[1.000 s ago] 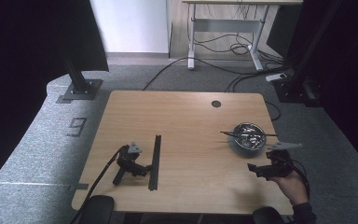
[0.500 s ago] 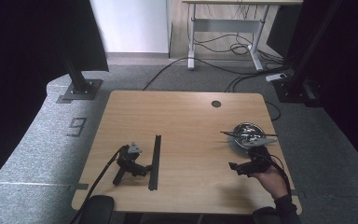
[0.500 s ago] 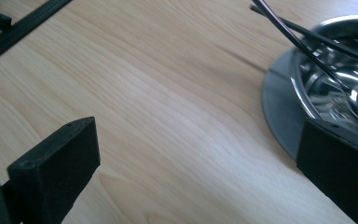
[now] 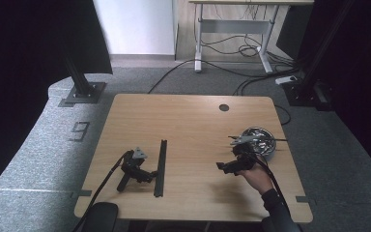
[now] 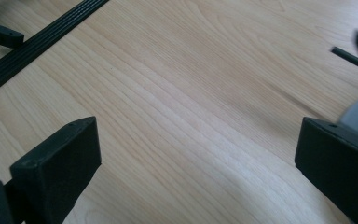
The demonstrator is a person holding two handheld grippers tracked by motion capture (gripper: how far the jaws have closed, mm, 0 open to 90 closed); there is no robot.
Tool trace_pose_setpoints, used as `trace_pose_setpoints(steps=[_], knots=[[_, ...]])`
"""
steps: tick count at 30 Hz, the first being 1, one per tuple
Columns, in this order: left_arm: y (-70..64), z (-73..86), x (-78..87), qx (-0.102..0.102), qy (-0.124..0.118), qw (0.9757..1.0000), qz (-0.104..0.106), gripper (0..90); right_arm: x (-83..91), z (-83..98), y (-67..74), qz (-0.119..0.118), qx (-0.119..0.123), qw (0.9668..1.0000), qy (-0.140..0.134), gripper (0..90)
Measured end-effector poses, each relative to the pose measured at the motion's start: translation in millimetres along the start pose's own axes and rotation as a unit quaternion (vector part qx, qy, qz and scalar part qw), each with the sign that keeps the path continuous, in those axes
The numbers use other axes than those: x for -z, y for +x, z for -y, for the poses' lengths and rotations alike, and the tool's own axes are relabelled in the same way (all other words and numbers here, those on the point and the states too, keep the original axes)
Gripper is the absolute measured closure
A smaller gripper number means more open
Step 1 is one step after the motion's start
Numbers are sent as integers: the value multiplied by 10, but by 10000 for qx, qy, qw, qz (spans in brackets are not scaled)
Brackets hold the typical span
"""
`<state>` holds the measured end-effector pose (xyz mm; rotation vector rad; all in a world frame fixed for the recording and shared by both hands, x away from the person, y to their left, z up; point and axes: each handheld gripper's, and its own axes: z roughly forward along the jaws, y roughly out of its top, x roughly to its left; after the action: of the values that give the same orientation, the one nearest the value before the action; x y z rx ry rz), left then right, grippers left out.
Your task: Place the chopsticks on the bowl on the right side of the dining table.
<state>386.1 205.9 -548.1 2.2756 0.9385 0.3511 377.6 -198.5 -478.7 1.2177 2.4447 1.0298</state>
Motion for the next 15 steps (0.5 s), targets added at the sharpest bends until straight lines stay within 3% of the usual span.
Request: trace_pose_setpoints(steps=[10,15], knots=[[-1,-2,1,8,5,10000,5,0,-354,-161,176,-87,230,9991,335,5],[0,-2,2,3,9,10000,7,0,-538,-285,315,-163,379,9984,377,5]])
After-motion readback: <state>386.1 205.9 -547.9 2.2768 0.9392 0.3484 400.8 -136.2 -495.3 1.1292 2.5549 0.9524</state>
